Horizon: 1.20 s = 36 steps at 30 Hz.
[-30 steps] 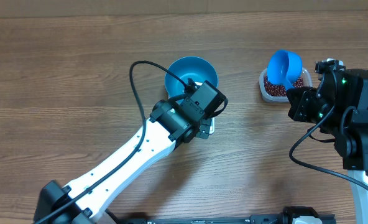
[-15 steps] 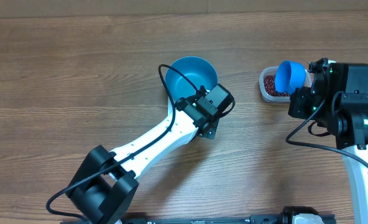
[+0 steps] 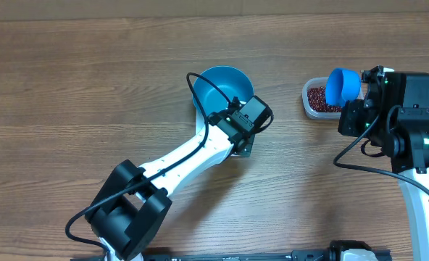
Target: Scoop item into bowl and weigh 150g on scale
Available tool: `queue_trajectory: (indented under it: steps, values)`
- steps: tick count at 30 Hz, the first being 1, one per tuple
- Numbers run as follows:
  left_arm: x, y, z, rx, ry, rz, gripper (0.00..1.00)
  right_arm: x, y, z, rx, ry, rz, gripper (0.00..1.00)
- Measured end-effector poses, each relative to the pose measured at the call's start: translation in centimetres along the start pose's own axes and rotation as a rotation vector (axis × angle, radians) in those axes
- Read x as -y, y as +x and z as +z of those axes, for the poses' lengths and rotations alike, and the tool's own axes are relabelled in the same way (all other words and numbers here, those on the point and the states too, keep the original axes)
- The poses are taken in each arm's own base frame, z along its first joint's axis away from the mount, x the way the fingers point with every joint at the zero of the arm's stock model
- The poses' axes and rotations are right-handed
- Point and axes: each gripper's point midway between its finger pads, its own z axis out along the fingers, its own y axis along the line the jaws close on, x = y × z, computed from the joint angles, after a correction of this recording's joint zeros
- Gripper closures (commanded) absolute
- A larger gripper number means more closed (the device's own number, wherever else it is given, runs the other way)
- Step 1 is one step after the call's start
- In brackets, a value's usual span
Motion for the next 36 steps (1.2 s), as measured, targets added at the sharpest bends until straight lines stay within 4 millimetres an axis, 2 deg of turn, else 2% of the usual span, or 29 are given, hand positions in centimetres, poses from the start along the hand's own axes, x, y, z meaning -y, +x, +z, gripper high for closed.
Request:
queue_trajectory:
  steps: [10,20,36]
  values:
    - [-0.6,-0.7,0.1,0.031,-0.028,-0.010,0.96,0.0,-0.2,0.0,0.008,0.001,0.000,0.96]
    - [-0.8,0.4,2.3,-0.021,-0.060,-0.003,0.96,0.0,-0.2,0.0,0.009,0.002,-0.001,0.96]
    - [-0.7,0.3,2.9,-0.018,-0.062,-0.009,0.96,0.0,-0.2,0.0,0.008,0.003,-0.003,0.96]
